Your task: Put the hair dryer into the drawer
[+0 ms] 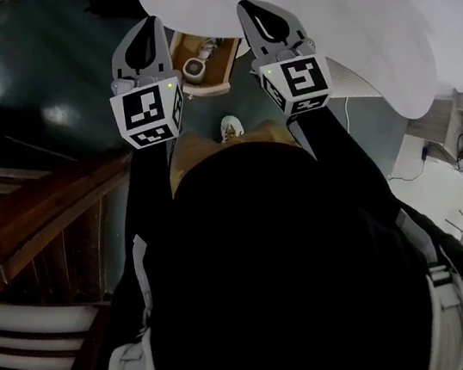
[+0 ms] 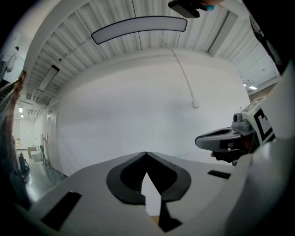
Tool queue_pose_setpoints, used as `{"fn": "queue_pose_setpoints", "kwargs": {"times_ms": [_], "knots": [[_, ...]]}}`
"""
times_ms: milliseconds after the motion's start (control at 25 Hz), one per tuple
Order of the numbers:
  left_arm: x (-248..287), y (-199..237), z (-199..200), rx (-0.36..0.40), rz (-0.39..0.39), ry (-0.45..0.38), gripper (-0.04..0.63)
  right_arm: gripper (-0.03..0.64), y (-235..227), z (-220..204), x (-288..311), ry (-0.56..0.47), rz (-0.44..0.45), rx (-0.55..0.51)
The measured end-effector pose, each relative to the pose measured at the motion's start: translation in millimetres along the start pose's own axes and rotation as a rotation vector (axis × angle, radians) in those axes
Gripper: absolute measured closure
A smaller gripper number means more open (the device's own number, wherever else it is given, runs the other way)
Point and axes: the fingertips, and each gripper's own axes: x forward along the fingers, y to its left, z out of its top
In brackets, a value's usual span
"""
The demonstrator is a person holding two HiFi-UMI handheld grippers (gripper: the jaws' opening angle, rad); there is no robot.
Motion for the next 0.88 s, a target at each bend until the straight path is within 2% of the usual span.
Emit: {"fn": "queue_pose_setpoints", "kwargs": {"times_ms": [440,880], "knots": [[-2,15,-8,0.005,0.029,0.036,0.58,0.589,0,-3,0,0.006,-0.004,0.011],[1,11,-8,0.029,0.019,0.04,0.58,0.589,-2,1,2,-0.01,-0.017,-0.008]]}}
